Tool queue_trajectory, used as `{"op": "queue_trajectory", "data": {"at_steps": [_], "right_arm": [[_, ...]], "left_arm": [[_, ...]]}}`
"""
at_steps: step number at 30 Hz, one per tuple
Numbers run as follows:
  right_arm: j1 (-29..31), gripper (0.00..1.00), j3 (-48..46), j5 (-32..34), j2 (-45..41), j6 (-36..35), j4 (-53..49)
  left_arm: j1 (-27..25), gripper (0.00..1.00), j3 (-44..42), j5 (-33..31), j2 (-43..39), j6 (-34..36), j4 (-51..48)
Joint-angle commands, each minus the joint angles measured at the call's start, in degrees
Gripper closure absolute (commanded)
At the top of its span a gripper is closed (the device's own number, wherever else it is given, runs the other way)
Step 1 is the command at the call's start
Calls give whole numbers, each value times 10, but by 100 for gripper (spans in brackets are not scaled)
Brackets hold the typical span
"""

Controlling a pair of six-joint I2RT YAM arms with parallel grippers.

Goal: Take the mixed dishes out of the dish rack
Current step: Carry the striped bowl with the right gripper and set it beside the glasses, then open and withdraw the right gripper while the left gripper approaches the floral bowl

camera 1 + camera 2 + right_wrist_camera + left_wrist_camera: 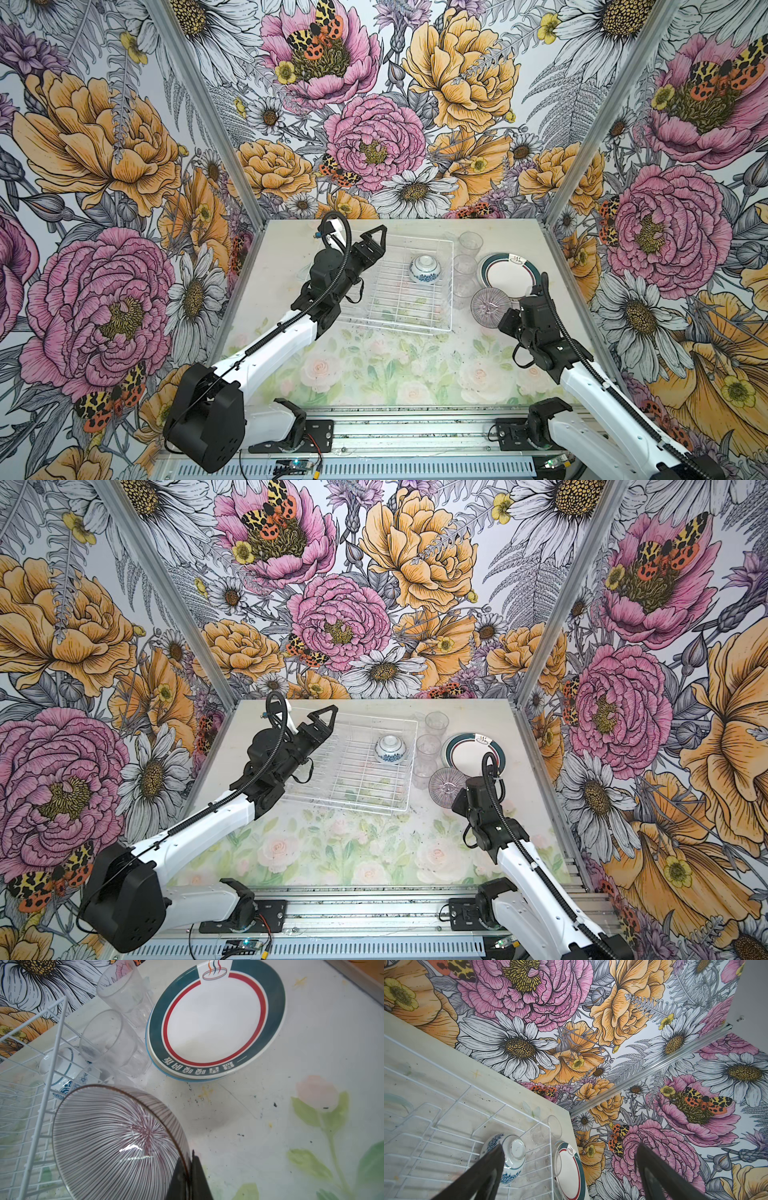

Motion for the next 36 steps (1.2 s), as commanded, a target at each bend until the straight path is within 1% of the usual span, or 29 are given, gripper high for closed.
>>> {"op": "queue_trajectory", "data": {"at_steps": [1,10,18,22,23,27,28,31,36], "right_arm": [[-6,100,-1,-25,16,16,25],[-12,100,2,-38,52,13,25],[-12,100,23,-62,120,7,25],[-12,100,28,-61,129,2,25],[-12,95,29,-62,130,2,25],[-12,63,29,-62,128,3,24],[-12,58,29,-60,126,3,25],[-12,46,30,-60,114,2,25],[-12,36,31,-52,65,-9,25]], "left_arm": [[6,1,-9,15,-7,17,10],[5,2,-8,22,-2,14,13],[7,1,-8,27,1,9,14],[6,1,-12,34,2,3,22],[6,1,-12,35,3,2,24],[7,1,-12,38,7,1,25],[6,1,-10,39,9,1,26],[7,1,-8,43,14,1,26],[11,1,-5,48,25,7,22]]}}
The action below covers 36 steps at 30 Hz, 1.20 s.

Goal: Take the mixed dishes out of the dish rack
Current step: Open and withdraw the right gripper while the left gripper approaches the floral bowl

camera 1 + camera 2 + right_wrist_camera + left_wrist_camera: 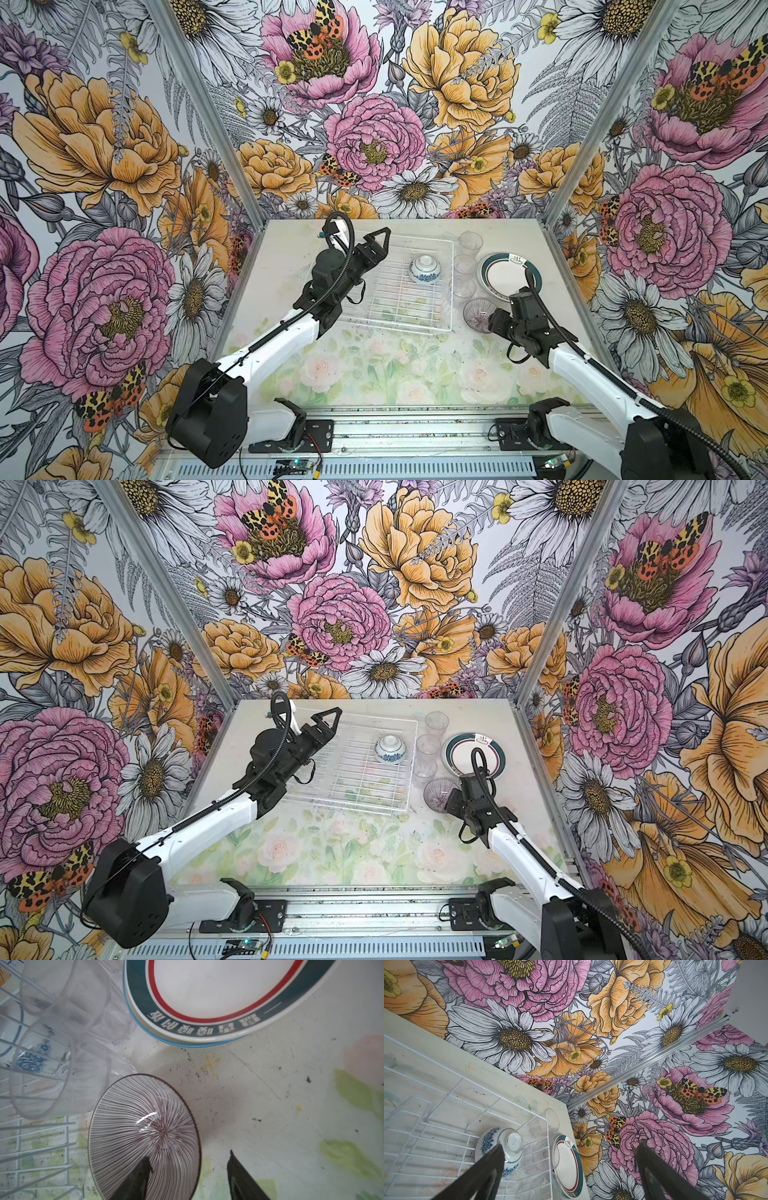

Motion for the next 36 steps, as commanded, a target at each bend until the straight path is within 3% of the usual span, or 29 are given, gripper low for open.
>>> {"op": "queue_trajectory", "data": {"at_steps": [1,5,9,17,27,36], "right_arm": [[-2,34,19,14,-43,-14,15],[-2,28,26,26,-95,-33,20],[-1,23,53,-23,-122,-54,44],[18,21,138,-156,-19,-61,97],[61,22,195,-124,138,-66,108],[83,32,213,-86,183,-64,124]], "left_arm": [[12,1,1,17,12,10,6],[17,1,21,25,32,20,-28],[17,1,52,43,63,35,-69],[21,1,94,84,125,51,-110],[22,1,124,105,166,69,-146],[16,1,160,128,223,82,-164]]}}
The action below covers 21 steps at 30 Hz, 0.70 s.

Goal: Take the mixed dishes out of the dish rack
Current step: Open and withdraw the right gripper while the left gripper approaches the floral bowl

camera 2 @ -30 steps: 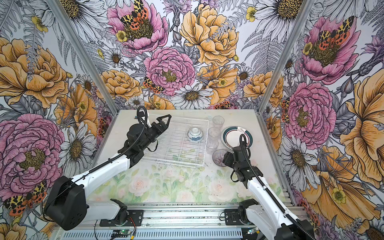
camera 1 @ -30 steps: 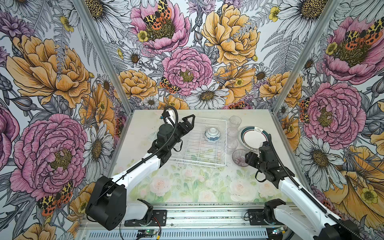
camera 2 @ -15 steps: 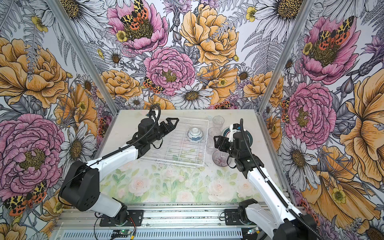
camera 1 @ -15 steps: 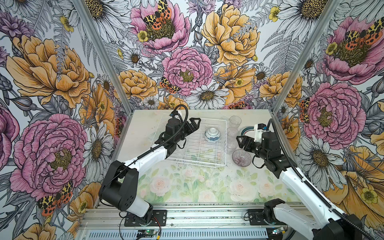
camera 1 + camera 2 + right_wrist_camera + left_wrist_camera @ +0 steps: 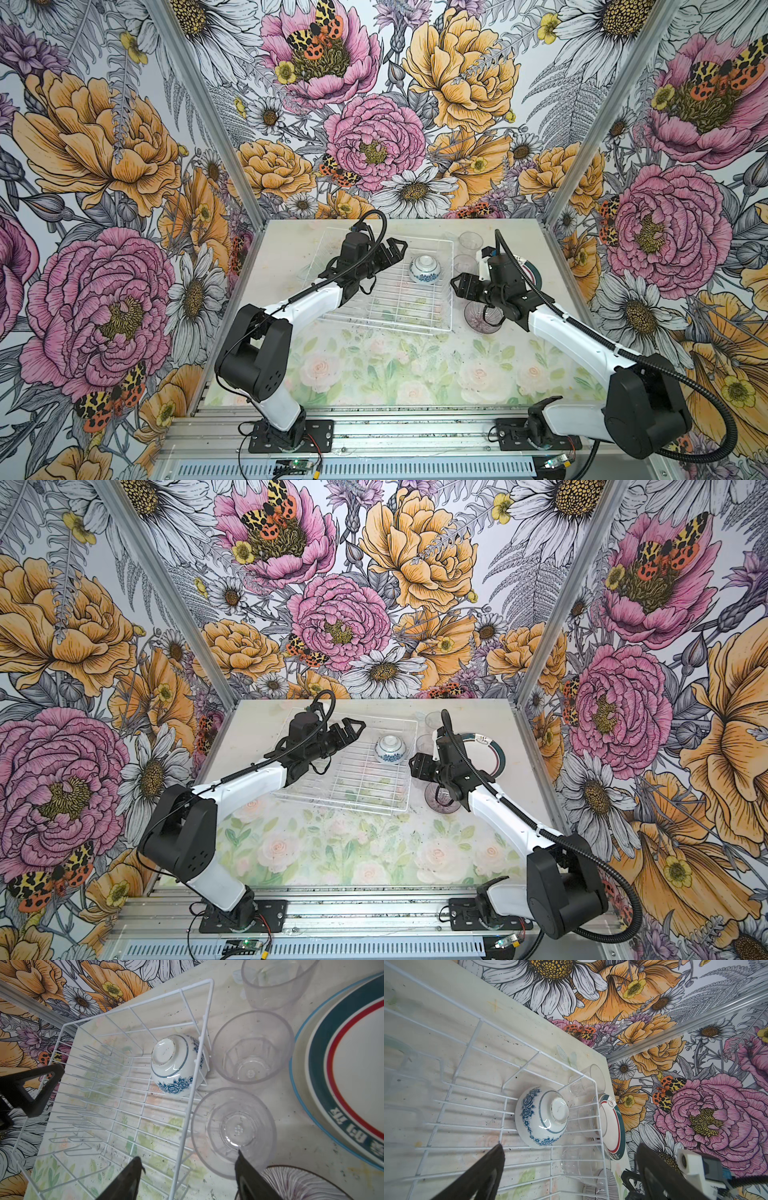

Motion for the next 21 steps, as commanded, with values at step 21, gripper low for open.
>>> {"op": "queue_trajectory", "data": {"at_steps": [21], "right_arm": [[35,45,65,16,108,8,71]], "left_arm": [[-18,1,114,54,144,45,-91]]}}
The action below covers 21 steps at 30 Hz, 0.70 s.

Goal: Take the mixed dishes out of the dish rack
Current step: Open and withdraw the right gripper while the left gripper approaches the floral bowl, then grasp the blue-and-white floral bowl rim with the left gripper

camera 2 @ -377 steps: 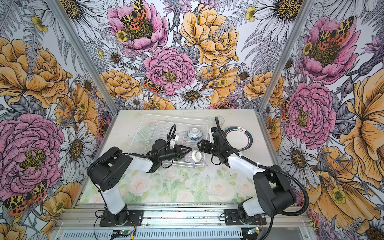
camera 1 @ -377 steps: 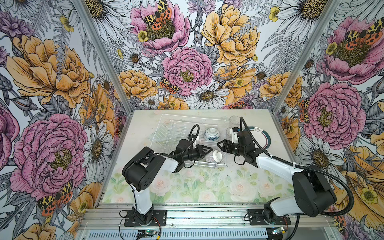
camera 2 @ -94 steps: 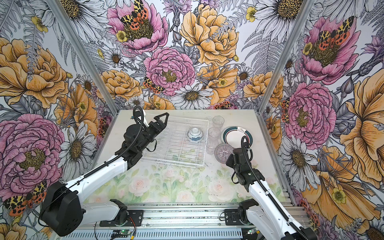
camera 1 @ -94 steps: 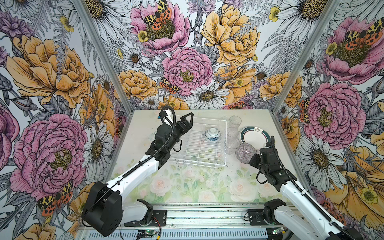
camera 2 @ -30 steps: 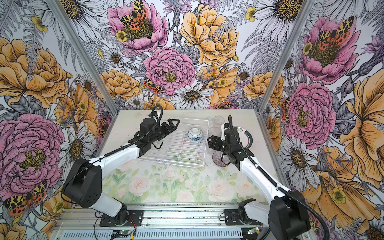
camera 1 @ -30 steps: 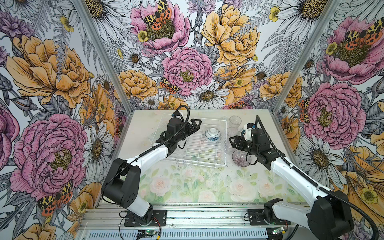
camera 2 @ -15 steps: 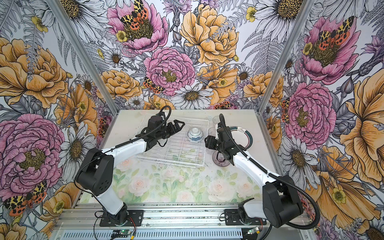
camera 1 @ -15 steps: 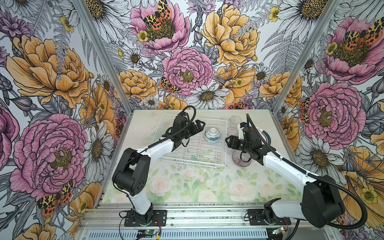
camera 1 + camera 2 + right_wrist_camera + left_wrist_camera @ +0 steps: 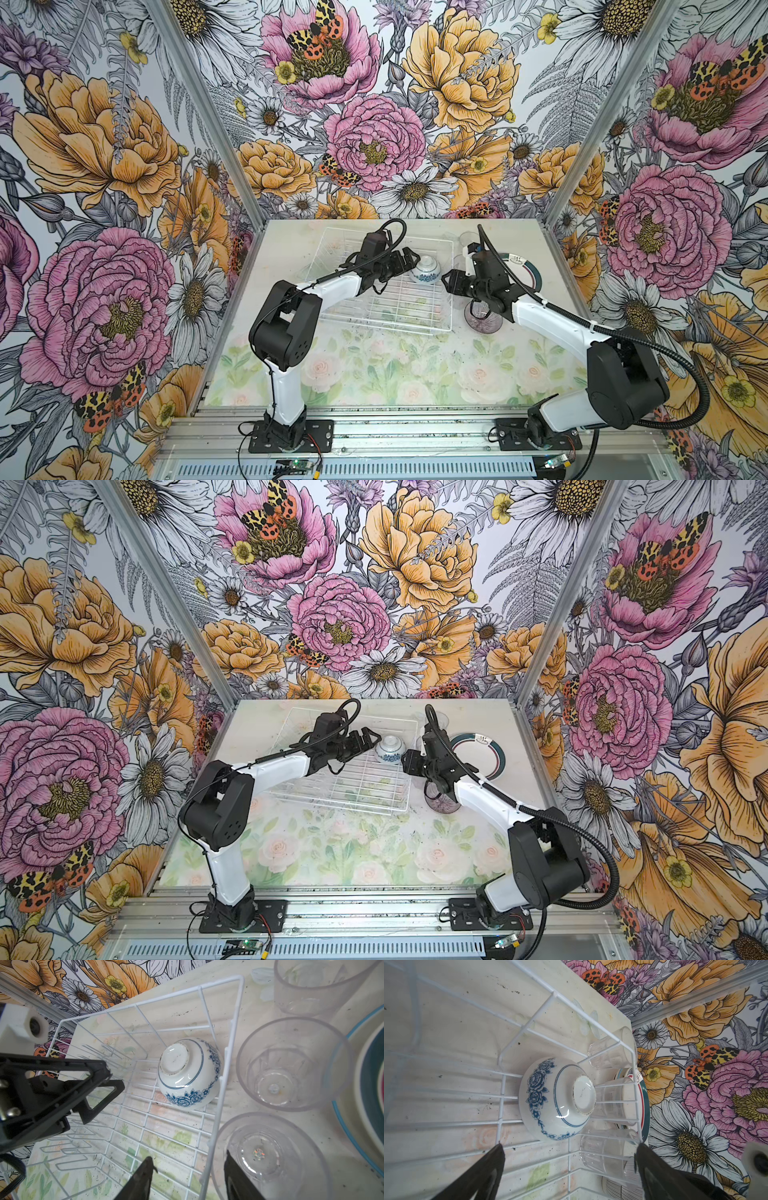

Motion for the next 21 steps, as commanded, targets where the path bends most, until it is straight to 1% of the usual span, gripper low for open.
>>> {"op": "queue_trajectory", "data": {"at_steps": [1,15,21], "right_arm": [[5,45,25,6,21,5,20],[13,47,77,0,94,1,24],[18,50,112,-8,125,-10,24]], "left_arm": [[1,1,27,5,8,20,-23],[18,1,49,25,51,5,-27],[24,1,49,32,60,2,-20]]}}
